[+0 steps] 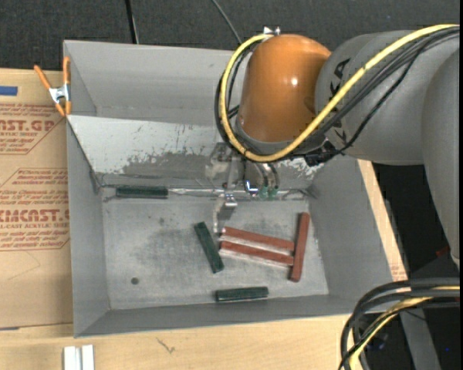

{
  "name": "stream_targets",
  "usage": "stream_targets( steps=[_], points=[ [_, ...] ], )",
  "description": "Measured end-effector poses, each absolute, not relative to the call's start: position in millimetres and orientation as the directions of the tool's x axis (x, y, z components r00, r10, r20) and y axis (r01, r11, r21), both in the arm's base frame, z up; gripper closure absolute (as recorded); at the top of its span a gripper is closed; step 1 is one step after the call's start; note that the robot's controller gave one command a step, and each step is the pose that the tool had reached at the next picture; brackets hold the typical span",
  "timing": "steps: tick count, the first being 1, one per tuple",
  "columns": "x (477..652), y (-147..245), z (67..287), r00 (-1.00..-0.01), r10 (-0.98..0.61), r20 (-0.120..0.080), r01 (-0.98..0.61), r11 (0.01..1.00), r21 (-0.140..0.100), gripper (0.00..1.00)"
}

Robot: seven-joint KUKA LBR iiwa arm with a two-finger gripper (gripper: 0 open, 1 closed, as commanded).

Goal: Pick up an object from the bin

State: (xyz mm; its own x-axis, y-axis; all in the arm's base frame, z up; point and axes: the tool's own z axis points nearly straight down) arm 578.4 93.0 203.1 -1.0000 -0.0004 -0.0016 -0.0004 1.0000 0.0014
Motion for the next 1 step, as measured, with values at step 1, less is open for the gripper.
stream_targets(
  steps=[1],
  points=[
    [578.4, 93.0, 203.1, -1.0, 0.0, -0.002, 0.0, 1.0, 0.001, 0.0]
  ],
)
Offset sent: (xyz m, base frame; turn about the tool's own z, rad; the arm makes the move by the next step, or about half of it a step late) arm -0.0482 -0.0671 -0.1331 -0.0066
